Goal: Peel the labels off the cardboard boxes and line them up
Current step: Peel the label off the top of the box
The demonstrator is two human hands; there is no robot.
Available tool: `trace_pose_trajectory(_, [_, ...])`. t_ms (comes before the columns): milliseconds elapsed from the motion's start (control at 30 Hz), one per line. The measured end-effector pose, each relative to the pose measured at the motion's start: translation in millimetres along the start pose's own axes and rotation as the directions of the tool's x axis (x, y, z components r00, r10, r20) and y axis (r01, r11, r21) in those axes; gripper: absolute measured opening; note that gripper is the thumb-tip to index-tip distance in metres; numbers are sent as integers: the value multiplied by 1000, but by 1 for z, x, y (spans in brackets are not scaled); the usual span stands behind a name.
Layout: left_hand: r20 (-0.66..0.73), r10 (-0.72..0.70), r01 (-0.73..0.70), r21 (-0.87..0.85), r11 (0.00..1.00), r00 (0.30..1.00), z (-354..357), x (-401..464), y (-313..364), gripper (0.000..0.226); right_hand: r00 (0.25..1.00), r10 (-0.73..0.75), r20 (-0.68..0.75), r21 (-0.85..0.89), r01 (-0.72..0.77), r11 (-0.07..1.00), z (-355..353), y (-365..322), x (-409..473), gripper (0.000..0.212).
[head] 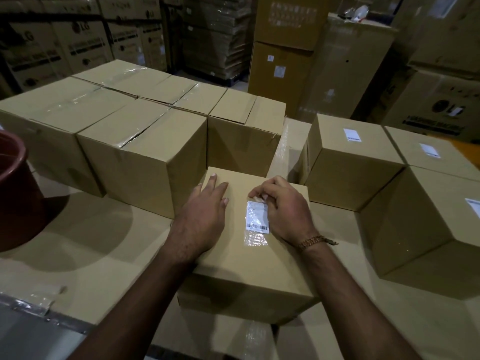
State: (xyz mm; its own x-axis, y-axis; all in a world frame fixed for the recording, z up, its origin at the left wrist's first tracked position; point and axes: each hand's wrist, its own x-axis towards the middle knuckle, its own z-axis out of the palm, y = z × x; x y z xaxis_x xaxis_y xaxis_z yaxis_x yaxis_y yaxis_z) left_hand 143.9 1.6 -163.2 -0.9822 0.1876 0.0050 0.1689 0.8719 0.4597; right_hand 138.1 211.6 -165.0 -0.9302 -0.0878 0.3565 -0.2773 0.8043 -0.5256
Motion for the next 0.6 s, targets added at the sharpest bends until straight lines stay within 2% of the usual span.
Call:
trace_pose_trajectory(100, [-2, -2, 2, 5, 1000, 1000, 0, 0, 0, 50, 1000, 21, -17, 25, -21, 999, 1, 2, 2, 33])
trace_pose_trajectory(267, [2, 7, -7, 1, 1000, 1000, -1, 0, 1, 51, 996, -24, 83, 2, 24, 1000, -2, 7, 7, 40])
trace_pose_trajectory(500, [-10, 7, -7, 7, 1000, 1000, 1, 0, -1, 49, 997, -67, 44, 4, 67, 998, -3, 10, 9, 29])
trace_pose_trajectory(600, [-9, 10, -9, 10, 1000, 1000, 2, 1, -1, 49, 994, -83, 77, -19, 85, 996, -5, 9, 17, 23])
